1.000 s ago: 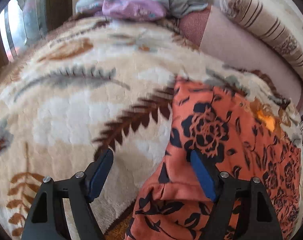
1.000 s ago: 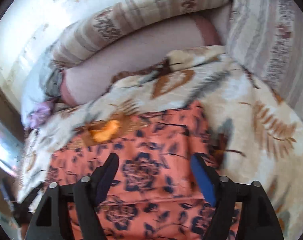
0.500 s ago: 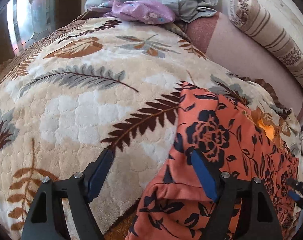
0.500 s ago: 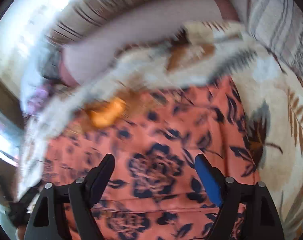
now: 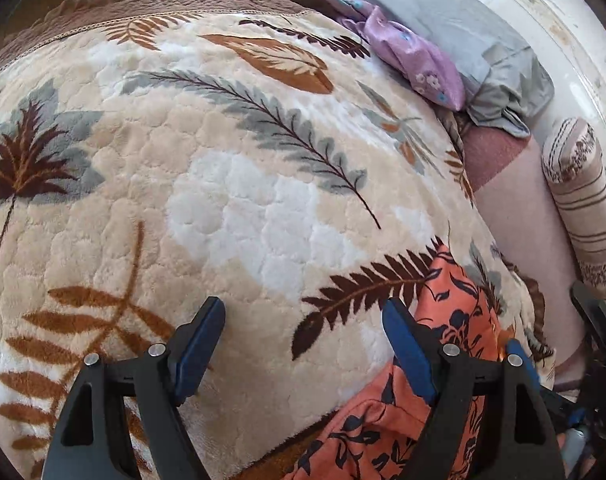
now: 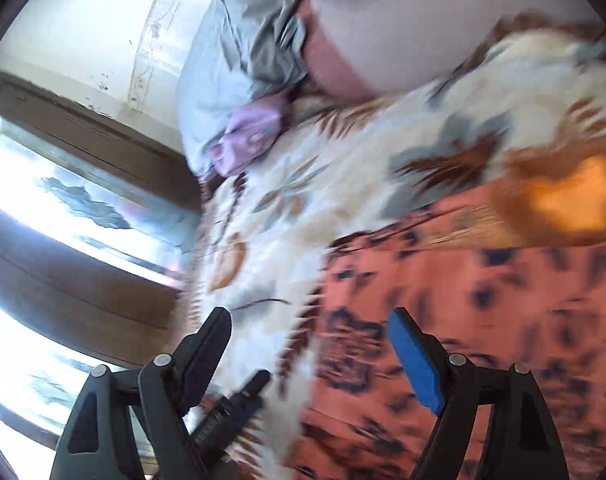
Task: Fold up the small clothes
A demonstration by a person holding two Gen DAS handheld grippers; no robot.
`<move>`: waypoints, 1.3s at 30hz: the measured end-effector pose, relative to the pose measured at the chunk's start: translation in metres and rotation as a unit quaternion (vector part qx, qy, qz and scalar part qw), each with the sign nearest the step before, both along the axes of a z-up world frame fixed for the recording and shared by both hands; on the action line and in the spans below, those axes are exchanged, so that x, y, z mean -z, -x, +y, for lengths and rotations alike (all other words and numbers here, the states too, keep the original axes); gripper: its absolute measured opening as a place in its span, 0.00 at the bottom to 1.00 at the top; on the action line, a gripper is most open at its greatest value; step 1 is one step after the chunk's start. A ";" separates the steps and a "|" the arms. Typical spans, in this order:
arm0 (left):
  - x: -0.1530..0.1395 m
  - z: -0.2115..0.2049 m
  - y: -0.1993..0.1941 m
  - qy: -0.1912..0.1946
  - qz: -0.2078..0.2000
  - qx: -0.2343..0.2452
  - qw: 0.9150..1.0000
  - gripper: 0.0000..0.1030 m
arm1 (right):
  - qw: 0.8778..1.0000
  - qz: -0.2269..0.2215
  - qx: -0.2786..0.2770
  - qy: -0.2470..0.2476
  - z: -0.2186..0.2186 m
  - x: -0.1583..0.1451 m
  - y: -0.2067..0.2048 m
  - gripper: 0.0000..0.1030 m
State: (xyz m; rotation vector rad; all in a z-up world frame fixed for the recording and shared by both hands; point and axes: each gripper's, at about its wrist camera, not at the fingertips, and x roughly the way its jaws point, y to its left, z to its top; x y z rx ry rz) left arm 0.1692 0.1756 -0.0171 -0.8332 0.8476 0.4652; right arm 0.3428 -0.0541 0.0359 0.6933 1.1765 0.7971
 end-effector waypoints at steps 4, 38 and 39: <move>0.001 0.003 -0.002 0.014 -0.001 -0.003 1.000 0.79 | 0.997 0.063 0.029 0.031 0.024 0.063 -0.016 0.78; -0.011 0.012 0.005 0.000 -0.016 -0.021 1.000 0.79 | 0.997 0.016 0.012 0.069 -0.023 0.037 0.055 0.80; -0.011 0.012 0.004 -0.002 -0.018 -0.019 1.000 0.79 | 0.996 0.006 0.013 0.083 -0.030 0.033 0.060 0.80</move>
